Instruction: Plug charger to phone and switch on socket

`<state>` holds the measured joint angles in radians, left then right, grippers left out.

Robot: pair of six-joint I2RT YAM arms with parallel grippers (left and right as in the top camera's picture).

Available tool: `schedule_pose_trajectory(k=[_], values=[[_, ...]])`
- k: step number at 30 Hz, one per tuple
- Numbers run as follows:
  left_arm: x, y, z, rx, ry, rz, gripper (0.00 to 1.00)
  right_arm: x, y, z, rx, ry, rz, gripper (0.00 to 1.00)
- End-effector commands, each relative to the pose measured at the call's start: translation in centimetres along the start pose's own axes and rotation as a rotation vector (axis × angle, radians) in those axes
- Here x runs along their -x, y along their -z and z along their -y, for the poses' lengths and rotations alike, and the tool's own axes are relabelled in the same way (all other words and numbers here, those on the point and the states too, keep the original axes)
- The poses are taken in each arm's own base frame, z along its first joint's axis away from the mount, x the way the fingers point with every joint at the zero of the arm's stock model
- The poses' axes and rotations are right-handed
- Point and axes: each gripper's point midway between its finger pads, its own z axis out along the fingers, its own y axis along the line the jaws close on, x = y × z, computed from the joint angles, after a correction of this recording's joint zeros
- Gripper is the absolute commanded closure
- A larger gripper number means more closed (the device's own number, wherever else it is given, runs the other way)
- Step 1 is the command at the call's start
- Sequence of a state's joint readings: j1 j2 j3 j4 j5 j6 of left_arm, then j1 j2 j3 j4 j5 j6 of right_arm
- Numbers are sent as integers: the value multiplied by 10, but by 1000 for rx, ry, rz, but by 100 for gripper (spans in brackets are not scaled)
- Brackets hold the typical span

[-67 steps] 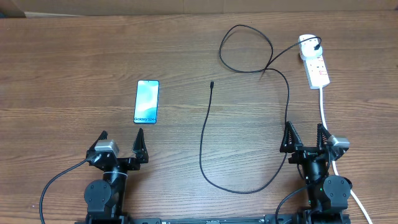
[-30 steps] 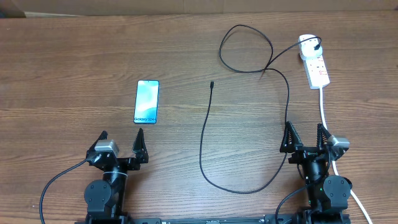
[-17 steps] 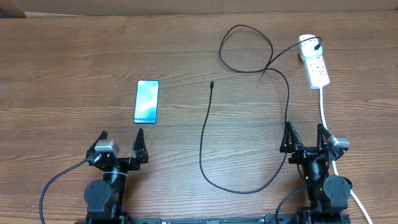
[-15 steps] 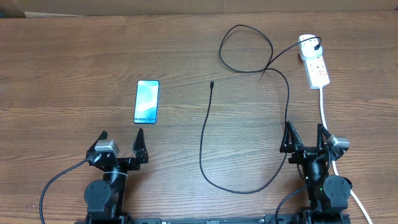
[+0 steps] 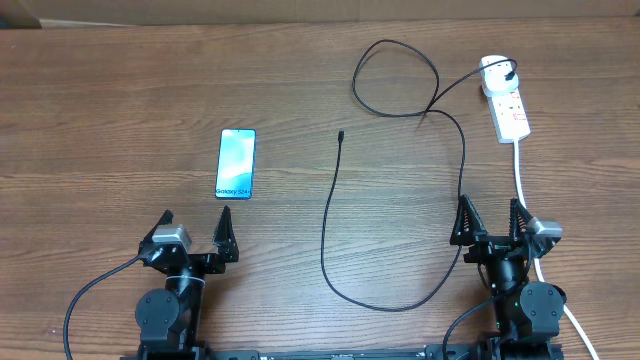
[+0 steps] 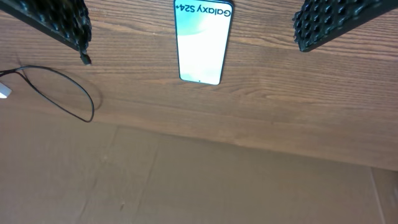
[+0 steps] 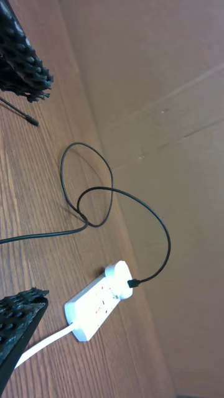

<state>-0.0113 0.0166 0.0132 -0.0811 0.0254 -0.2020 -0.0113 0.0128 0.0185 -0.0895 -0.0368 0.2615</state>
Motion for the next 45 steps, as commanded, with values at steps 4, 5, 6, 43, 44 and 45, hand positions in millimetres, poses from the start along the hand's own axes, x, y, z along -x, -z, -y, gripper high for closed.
schedule_pose_trajectory(k=[4,5,6,43,44,45], values=[[0,0,-1,4,-23,9,0,-1,0,0,2,0,5,0],[0,0,-1,4,-22,9,1,-1,0,0,2,0,5,0],[0,0,-1,4,-22,9,1,-1,0,0,2,0,6,0],[33,8,17,-68,-27,60,0,19,3,-13,53,18,53,0],[36,9,18,-72,-29,57,0,22,4,-18,71,41,56,0],[40,10,22,-87,-45,53,1,25,5,-21,86,60,59,0]])
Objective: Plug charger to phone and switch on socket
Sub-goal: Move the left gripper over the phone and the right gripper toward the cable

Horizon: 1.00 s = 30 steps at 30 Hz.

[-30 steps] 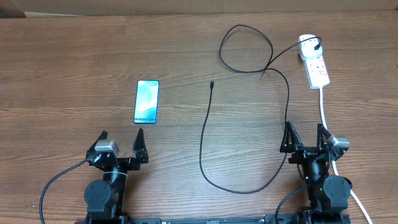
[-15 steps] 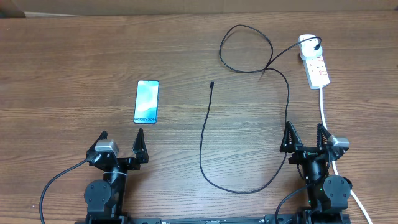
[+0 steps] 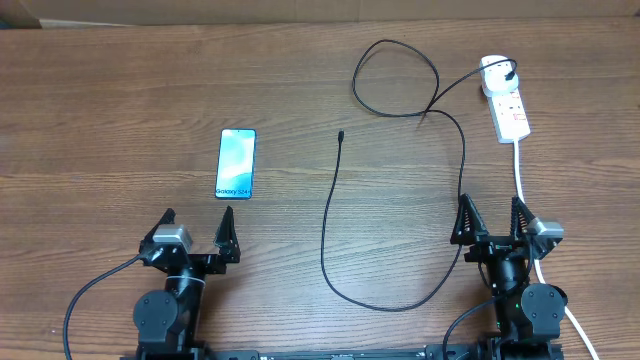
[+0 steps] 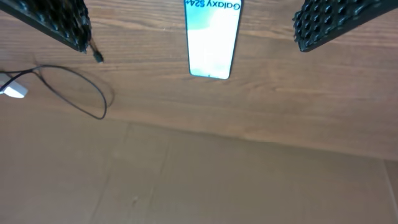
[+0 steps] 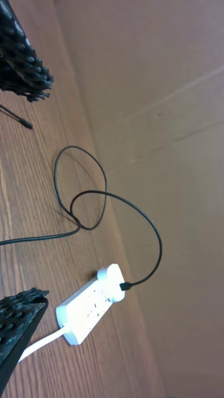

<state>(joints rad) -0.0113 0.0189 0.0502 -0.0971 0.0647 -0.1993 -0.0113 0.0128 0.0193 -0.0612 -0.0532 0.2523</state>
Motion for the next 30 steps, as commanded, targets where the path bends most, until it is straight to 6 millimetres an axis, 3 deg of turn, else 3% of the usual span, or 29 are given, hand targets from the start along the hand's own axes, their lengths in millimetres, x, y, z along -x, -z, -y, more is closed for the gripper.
schedule_pose_trajectory(k=[1,10,20,30], values=[[33,7,18,-69,-67,36,0,23,5,-19,72,55,42,0],[74,4,40,-138,-120,-62,0,54,23,-31,65,52,7,0],[120,-21,58,-163,-118,-324,0,102,50,-52,73,49,-29,0],[152,-43,63,-134,-92,-601,0,133,36,-81,123,17,-239,0]])
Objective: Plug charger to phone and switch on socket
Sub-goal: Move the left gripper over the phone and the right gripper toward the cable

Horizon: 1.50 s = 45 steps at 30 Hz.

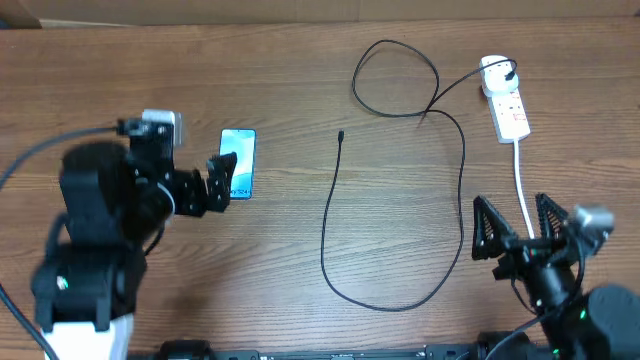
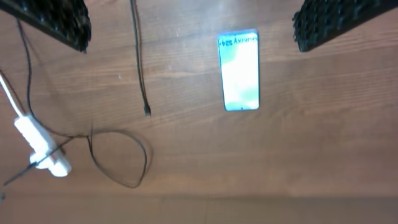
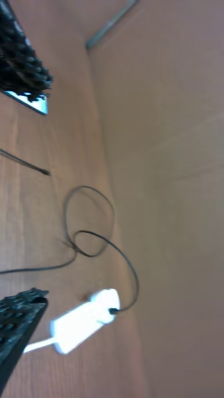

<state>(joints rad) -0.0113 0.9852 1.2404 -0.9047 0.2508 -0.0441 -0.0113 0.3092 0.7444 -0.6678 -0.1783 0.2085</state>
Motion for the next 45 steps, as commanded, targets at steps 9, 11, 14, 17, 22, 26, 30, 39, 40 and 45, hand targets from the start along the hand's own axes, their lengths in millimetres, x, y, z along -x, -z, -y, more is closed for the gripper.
schedule_pose_trajectory(k=[9,11,14,17,22,26,30,39,40,45], values=[[39,-7,2,-9,-7,-235,0,37,-30,-28,39,-79,-347,0],[41,-16,-1,0,-5,-248,0,36,-37,-27,18,-101,-429,0],[43,-29,-4,-5,0,-255,0,31,-49,-23,-17,-130,-556,0],[40,-38,-2,-31,12,-279,0,22,-65,-17,-45,-141,-672,0],[36,-56,-1,-59,26,-318,0,-1,-104,-6,-58,-183,-783,0],[16,-78,-23,38,83,-421,11,-17,-116,-13,34,-165,-856,0],[-10,-106,-46,131,115,-543,10,-27,-123,-13,48,-185,-900,0],[-50,-169,-66,142,113,-687,6,-31,-124,-13,45,-189,-919,0],[-53,-174,-67,144,108,-696,5,-31,-124,-14,47,-187,-920,0],[-70,-198,-69,154,67,-744,4,-34,-125,-22,58,-154,-924,0]])
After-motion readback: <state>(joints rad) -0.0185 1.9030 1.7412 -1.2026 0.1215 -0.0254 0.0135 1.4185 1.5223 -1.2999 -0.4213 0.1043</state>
